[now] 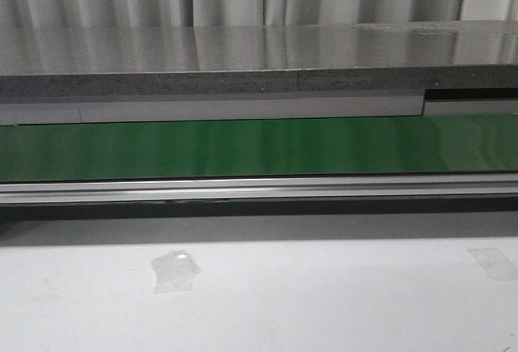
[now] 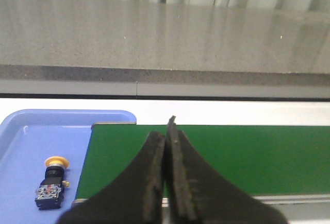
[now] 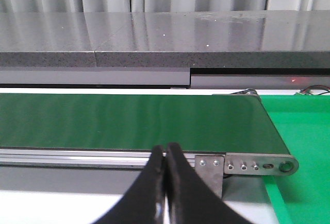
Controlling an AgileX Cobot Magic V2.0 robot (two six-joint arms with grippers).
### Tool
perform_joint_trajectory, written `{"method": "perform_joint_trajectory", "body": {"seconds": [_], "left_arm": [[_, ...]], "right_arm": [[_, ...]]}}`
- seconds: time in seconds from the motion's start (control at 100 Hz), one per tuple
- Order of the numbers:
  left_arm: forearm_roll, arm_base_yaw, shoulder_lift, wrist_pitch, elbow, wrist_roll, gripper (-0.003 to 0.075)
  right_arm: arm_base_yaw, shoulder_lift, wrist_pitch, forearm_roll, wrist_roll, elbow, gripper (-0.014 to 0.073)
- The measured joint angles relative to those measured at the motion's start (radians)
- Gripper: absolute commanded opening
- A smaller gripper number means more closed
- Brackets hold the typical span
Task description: Move button from left to right
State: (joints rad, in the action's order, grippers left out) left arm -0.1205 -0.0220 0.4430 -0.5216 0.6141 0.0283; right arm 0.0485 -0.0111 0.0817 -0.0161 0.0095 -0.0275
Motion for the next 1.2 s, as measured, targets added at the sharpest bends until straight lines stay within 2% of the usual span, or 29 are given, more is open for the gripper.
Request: {"method": "perform_joint_trajectory", "body": {"seconds": [0.3,0.42,0.77,1.2], "left_arm": [[0.081,0.011,0.333,-0.392,0.363,-0.041,-0.002],[0.093,0.037,0.446,-0.489,0.444,-0.056,-0.002],[0.103,0.069,0.609,-0.51,0.462,-0.04,-0.002],[0.105,0.069,0.645,-0.482,0.464,-0.028,-0.0017]], "right_arm": [[0.0,0.0,0.0,0.0,0.0,0.0,-0.0068],[0.0,0.0,0.0,0.0,0.0,0.0,-0.0068],[0.0,0.0,0.0,0.0,0.0,0.0,-0.0068],[0.0,0.0,0.0,0.0,0.0,0.0,-0.0068]]}}
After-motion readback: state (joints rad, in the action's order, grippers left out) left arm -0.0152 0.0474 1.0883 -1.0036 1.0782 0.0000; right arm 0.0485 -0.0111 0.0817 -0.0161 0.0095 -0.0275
